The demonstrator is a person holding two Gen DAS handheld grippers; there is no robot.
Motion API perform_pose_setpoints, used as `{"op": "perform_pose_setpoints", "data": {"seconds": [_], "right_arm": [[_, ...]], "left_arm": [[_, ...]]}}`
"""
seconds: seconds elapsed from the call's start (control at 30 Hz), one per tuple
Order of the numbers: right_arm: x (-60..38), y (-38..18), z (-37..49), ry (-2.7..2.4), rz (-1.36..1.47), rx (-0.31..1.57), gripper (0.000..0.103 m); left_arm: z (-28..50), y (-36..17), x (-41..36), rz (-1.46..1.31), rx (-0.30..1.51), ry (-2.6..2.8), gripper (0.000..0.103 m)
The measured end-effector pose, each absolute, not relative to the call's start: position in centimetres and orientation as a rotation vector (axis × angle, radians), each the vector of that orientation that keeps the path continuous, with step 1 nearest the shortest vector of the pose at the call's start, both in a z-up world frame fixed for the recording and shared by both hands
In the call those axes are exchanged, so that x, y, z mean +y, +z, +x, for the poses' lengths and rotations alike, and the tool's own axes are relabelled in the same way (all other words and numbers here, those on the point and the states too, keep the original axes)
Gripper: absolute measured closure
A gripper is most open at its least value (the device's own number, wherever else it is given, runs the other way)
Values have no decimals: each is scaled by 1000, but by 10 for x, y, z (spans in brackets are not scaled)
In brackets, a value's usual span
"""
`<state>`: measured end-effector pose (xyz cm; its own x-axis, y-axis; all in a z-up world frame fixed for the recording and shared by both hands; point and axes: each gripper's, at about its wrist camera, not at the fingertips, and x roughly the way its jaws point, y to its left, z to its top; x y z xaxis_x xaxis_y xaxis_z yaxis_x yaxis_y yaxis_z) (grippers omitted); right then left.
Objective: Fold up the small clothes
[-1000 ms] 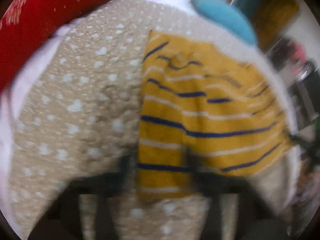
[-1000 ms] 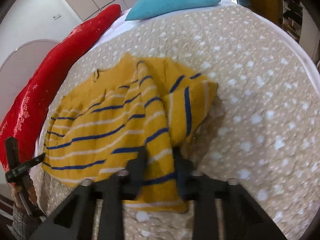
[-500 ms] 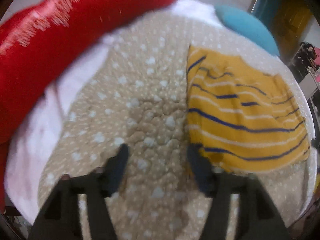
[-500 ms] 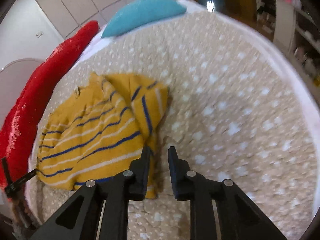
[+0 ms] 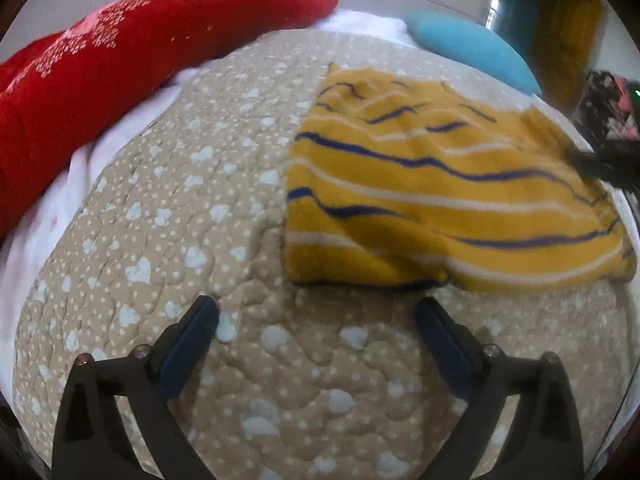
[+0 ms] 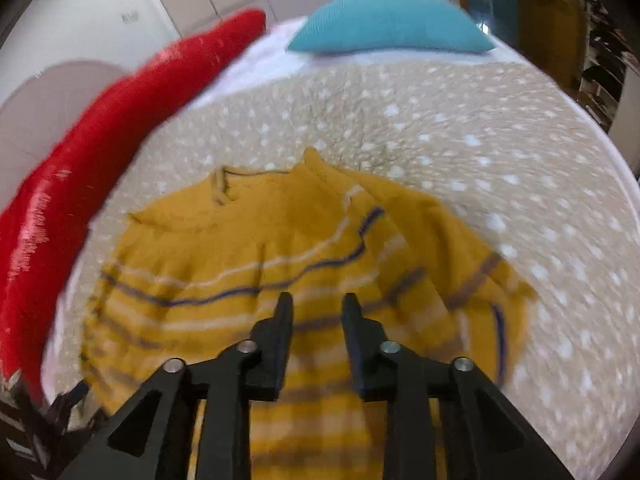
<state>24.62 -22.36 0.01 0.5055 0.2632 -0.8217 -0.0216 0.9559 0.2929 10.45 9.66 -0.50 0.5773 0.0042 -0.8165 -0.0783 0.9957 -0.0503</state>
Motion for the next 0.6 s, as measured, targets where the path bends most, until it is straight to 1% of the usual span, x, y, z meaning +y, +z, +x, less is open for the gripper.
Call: {"op": "perform_pose_setpoints", "data": {"seconds": [0.1,0.13,0.2,0.27,0.3,0.4,0.43,0.5,0.6], "right_arm": [[-237,-21,280,29,217,1081,73],[-249,-26,288,-1,253,1091,76],[-271,-25,292,1,391,1076,77],[-283,-13,284,-42,432,1040,71],[-286,-5,276,-81,401,1014,64],[-288,11,251,-62,360,981,62],[-285,17,238,-44,339,970,59],[-278,25,213,24,322,959,56],[-262,24,178,131,346,949,56]], "left_arm": [[103,-6,97,-87,941,36,0],[102,-6,97,-89,938,35,0],[103,-9,99,-88,939,30,0],[104,-10,99,-83,943,29,0],[105,-10,98,-71,946,31,0],[106,-11,95,-53,950,36,0],[105,-10,94,-53,949,37,0],[106,-11,94,-49,948,42,0],[105,-11,93,-43,940,51,0]]}}
